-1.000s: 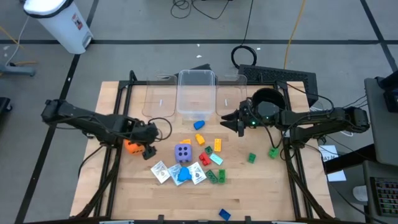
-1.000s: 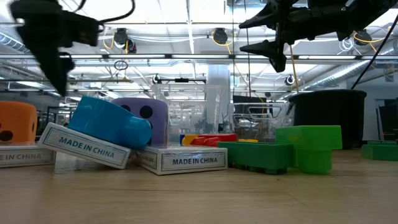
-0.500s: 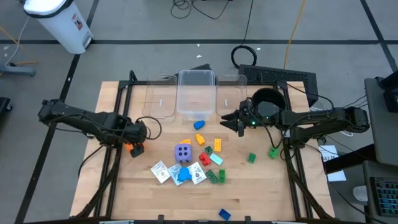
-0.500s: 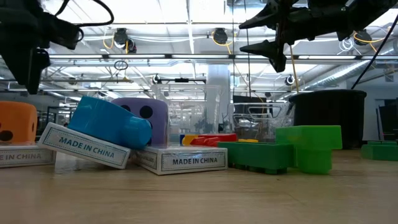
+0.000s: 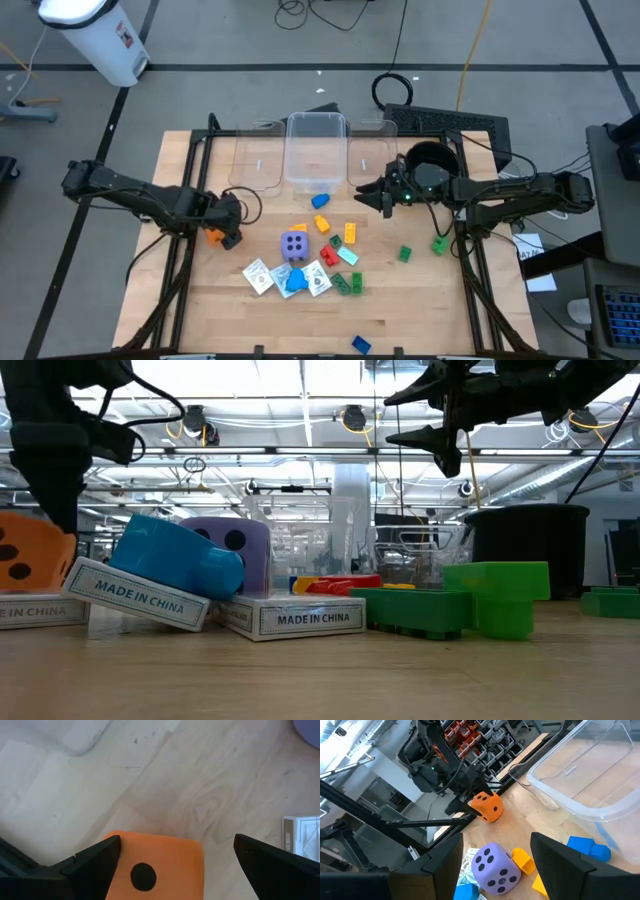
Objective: Pick & Place Toys
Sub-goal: Put the orange dice into the transparent container
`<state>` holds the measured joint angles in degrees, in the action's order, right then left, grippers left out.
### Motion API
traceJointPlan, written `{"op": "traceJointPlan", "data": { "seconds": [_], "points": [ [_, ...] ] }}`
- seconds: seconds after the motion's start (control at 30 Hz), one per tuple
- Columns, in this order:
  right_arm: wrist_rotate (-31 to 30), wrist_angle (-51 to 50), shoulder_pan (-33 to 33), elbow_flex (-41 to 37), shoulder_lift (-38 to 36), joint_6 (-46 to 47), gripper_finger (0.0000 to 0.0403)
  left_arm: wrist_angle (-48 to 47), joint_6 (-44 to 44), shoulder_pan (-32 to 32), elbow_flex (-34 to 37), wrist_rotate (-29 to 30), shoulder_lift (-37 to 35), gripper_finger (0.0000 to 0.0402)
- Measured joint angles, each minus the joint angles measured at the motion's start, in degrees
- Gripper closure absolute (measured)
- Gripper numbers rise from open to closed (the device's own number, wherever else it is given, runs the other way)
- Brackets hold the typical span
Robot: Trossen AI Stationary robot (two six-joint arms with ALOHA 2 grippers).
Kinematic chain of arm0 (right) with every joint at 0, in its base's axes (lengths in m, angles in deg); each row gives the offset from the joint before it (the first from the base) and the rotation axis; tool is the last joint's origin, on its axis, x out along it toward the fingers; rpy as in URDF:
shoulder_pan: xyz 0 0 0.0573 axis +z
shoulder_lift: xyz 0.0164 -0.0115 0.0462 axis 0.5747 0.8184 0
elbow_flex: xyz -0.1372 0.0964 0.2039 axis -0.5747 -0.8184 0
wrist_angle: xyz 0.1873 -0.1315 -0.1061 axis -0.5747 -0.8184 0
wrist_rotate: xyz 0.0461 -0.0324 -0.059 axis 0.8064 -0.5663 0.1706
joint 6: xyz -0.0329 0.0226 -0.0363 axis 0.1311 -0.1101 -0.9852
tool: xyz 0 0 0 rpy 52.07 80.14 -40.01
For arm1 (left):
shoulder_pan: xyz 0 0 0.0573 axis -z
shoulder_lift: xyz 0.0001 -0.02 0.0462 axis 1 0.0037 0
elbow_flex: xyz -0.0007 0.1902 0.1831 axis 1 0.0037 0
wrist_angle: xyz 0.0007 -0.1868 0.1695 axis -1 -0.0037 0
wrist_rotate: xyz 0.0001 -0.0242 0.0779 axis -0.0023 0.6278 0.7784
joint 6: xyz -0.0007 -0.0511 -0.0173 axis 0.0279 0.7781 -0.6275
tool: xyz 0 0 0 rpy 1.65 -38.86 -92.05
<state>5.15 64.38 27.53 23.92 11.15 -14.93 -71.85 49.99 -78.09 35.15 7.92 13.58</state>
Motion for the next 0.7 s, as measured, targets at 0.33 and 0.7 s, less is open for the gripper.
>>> {"op": "traceJointPlan", "data": {
  "seconds": [0.33, 0.7],
  "points": [
    [-0.08, 0.00, 0.00, 0.00, 0.00, 0.00, 0.0177, -0.16, -1.86, -0.04, 0.02, -1.39, -0.15, 0.0009],
    [-3.03, -0.02, -1.39, 0.00, 0.00, -0.46, 0.0177, 11.42, -4.90, -3.50, -1.26, -0.42, -0.10, 0.0009]
  ]
}}
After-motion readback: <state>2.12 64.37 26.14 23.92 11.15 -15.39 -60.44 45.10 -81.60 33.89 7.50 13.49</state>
